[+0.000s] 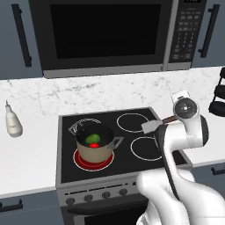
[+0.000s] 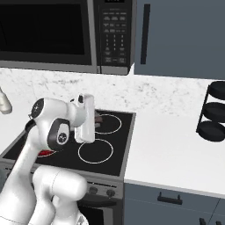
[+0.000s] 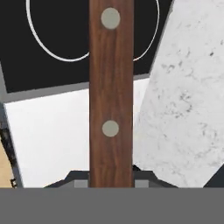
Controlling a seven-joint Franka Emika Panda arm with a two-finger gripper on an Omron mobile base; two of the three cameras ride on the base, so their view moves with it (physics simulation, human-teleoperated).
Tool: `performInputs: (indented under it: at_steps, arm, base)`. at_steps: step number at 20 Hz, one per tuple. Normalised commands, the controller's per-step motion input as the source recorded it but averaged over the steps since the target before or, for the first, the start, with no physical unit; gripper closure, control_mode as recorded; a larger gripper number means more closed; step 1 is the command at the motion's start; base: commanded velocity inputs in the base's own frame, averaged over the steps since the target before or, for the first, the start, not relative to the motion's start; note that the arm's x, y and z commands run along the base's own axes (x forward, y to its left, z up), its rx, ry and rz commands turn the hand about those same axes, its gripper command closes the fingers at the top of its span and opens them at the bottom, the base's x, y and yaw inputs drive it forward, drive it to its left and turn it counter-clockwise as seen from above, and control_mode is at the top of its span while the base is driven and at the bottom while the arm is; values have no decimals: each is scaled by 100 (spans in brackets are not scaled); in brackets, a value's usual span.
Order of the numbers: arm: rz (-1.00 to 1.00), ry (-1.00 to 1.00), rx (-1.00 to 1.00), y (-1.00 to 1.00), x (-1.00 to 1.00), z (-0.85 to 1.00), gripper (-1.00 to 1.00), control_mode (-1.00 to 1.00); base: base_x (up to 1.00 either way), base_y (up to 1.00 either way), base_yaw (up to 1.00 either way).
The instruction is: Put the tomato and avocado in the pot. Retrieve the spatula and lightly stir the vegetables in the pot.
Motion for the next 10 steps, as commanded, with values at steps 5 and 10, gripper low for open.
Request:
performInputs:
  at_steps: [5,10]
  arm:
    - [20,-19,-34,70,0,100,100,-100]
    - [11,-3,-42,98,19,74,100,-100]
  base:
    - [0,0,0]
    - [0,0,0]
